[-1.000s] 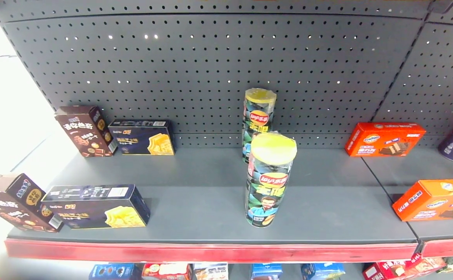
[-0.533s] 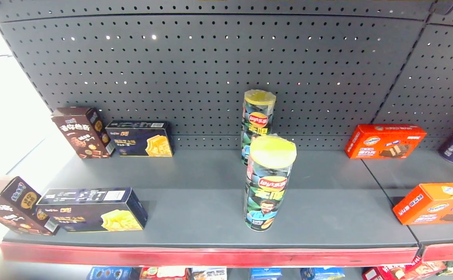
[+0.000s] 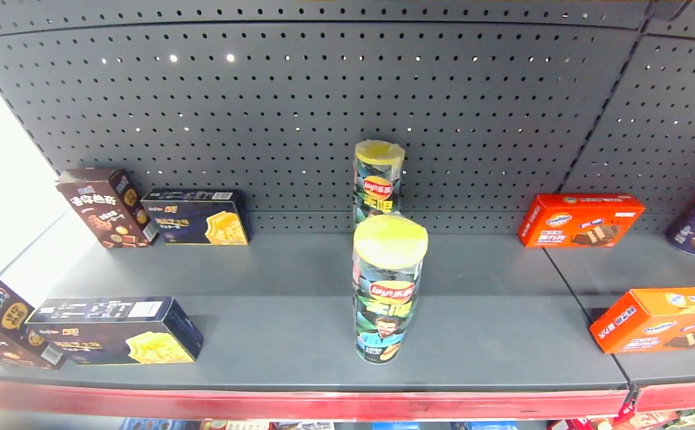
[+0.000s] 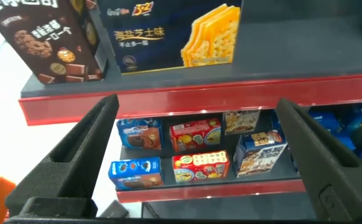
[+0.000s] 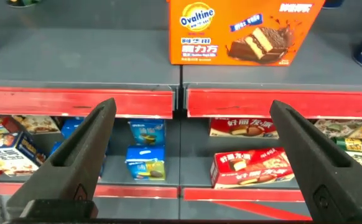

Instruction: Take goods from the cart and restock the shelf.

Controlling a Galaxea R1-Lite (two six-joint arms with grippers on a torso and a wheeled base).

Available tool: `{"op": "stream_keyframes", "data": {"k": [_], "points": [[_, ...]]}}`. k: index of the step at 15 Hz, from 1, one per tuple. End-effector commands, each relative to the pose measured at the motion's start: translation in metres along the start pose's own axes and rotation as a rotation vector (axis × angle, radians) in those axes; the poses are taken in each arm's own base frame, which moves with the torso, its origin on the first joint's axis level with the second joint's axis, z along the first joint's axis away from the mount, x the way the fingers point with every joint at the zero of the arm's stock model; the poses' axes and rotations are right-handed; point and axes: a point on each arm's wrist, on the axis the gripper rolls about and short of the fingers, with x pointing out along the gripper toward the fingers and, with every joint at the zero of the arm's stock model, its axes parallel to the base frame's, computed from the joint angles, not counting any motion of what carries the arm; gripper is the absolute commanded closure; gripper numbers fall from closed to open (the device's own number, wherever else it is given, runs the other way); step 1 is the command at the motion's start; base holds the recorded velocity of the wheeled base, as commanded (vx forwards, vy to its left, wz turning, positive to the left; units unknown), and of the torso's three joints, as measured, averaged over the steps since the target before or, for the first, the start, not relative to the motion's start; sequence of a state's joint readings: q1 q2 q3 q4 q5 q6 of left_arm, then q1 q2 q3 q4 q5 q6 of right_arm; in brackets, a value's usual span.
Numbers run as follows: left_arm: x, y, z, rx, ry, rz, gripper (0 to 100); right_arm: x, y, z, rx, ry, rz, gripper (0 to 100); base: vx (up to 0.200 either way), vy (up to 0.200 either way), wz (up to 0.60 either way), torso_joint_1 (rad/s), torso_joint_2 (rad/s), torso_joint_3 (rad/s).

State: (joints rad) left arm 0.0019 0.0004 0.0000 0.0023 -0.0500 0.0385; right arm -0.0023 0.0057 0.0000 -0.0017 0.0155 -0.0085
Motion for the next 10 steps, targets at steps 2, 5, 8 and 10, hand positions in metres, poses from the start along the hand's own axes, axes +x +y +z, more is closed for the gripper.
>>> {"op": "stream_keyframes", "data": {"k": [2,5,8,10], "points": [[0.0000,0.0001,0.0001,-0.009,-0.001,0.005,0,0.0001,0.0000,0.0000,0.001,0.002,-0.001,0,-0.200,0.000,0.00,0.002,0.01,0.002],[0.0000,0.0000,0.0001,-0.008,-0.001,0.004,0,0.0001,0.0000,0.0000,0.001,0.002,0.001,0,0.000,0.000,0.00,0.000,0.00,0.000],[0.0000,0.0000,0.0001,-0.008,-0.001,0.004,0,0.0001,0.0000,0.0000,0.001,0.002,0.001,0,0.000,0.000,0.00,0.000,0.00,0.000],[0.0000,0.0001,0.0001,-0.009,-0.001,0.005,0,0.0001,0.0000,0.0000,0.001,0.002,0.002,0,0.000,0.000,0.00,0.000,0.00,0.000]]}}
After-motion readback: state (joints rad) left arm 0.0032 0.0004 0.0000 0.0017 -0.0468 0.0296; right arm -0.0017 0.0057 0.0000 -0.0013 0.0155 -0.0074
